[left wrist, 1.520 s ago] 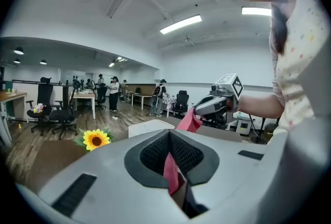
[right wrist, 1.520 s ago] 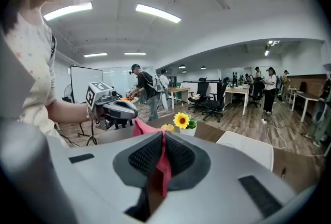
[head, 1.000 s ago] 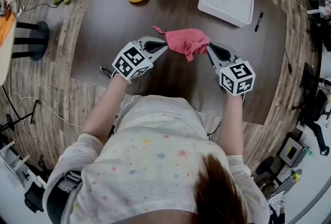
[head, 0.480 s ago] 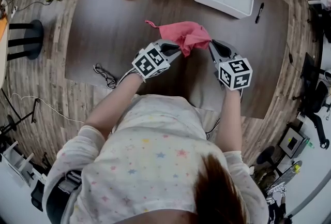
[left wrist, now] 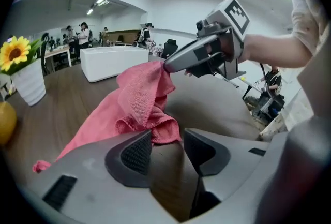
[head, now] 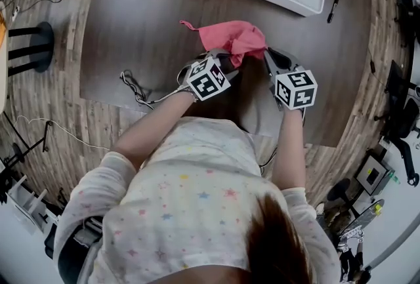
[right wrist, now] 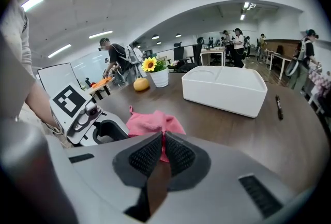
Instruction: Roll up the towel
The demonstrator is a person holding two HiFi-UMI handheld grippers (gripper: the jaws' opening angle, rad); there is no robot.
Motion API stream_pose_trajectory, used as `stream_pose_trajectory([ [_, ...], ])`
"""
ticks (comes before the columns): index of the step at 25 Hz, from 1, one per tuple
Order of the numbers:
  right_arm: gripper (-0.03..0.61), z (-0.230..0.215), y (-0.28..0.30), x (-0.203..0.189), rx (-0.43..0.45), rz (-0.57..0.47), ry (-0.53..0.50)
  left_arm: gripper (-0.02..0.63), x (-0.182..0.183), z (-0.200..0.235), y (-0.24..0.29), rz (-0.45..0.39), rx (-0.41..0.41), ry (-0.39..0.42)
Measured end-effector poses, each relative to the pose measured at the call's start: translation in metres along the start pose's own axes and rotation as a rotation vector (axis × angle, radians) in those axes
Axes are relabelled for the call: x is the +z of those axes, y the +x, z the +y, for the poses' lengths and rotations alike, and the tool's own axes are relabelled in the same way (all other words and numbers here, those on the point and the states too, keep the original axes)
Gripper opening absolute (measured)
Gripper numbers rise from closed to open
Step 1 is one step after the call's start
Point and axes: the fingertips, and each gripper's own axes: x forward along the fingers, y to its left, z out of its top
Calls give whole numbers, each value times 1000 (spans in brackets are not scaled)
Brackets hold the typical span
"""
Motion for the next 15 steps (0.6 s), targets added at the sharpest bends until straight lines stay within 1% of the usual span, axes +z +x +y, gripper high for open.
stream_pose_trajectory([
  [2, 17, 0, 0, 0, 0, -4, 5, 184, -2, 2, 2, 33, 47, 57],
  [4, 17, -1, 0, 1, -1, -7, 8, 178, -3, 4, 3, 49, 97, 110],
  [6, 17, -2, 0, 1, -3, -8, 9, 132, -4, 9, 3, 57, 137, 148],
  [8, 18, -3, 1, -1, -3, -6, 12, 82, -4, 14, 2, 56, 149, 141],
  [10, 21, -4, 1, -4, -1, 1, 17, 55, -4, 18, -3, 47, 133, 109],
  [12, 30, -4, 2, -8, -1, 8, 24, 43, -4, 21, -11, 34, 113, 86],
  [15, 66, -6, 3, -14, -5, 10, 46, 34, -2, 23, -23, 6, 89, 62],
])
